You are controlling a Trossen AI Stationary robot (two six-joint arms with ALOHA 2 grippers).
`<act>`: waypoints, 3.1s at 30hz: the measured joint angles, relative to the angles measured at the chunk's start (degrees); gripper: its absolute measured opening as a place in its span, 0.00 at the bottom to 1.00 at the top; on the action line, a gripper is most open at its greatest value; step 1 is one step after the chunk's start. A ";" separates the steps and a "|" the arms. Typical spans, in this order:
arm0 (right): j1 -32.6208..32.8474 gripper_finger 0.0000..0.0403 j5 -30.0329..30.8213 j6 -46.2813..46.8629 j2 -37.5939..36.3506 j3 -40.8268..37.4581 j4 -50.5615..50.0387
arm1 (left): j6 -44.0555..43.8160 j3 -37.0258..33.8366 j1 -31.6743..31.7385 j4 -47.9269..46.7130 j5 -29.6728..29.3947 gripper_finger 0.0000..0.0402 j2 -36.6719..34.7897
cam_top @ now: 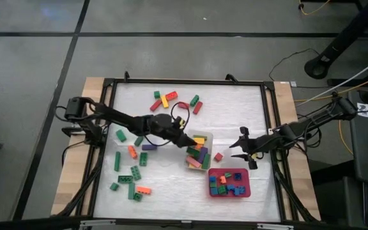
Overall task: Sort blocks by size
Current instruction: Put the green rectangular game piece into the transparent bin
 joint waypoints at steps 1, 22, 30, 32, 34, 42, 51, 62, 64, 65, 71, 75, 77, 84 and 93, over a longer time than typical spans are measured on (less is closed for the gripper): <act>0.02 0.46 -0.02 -0.01 0.16 0.00 -0.25 | -0.51 0.00 0.01 -0.17 1.36 0.51 -0.71; 0.01 0.46 0.00 -0.06 0.69 -0.02 -0.42 | -36.79 0.00 -28.93 -56.11 0.00 0.52 -18.72; 0.00 0.46 0.00 -0.08 0.67 -0.02 -0.47 | -41.35 0.00 -37.61 -67.94 0.20 0.52 -18.72; 0.00 0.46 0.00 -0.07 0.67 -0.02 -0.32 | -40.38 0.00 -38.65 -71.59 0.17 0.52 -18.69; 0.00 0.46 0.00 -0.06 0.67 -0.02 -0.22 | -38.88 0.00 -39.38 -75.07 0.11 0.52 -18.69; 0.00 0.46 0.02 -0.03 0.67 -0.02 0.00 | -27.52 0.00 -39.77 -81.58 -0.75 0.52 -18.69; 0.00 0.46 0.02 0.15 0.67 -0.01 0.60 | 6.36 0.00 -40.34 -79.16 -3.00 0.52 -18.69; 0.00 0.46 0.02 0.25 0.67 0.00 1.29 | 7.35 0.00 -44.01 -78.68 -9.03 0.52 -16.46; 0.00 0.46 0.02 0.25 0.67 0.00 1.27 | 7.80 0.00 -44.90 -77.55 -9.01 0.52 -15.23; 0.01 0.46 0.02 0.25 0.67 0.00 1.27 | 7.86 0.00 -45.24 -77.11 -9.01 0.52 -14.66; 0.01 0.46 0.02 0.25 0.66 0.00 1.22 | 7.38 -0.02 -45.82 -77.12 -9.33 0.52 -11.09; 0.00 0.46 0.02 0.25 0.65 0.00 1.22 | 6.84 -0.02 -45.81 -77.02 -9.51 0.52 -8.33; 0.00 0.46 0.02 0.25 0.67 0.00 1.22 | 6.06 -0.02 -45.78 -76.68 -9.51 0.52 -6.86; 0.00 0.46 0.02 0.25 0.65 0.00 1.16 | 0.22 0.22 -45.35 -76.44 -9.19 0.52 -4.32; 0.00 0.46 0.02 0.25 0.65 0.00 1.18 | 0.06 0.13 -43.71 -76.53 -7.17 0.44 -4.67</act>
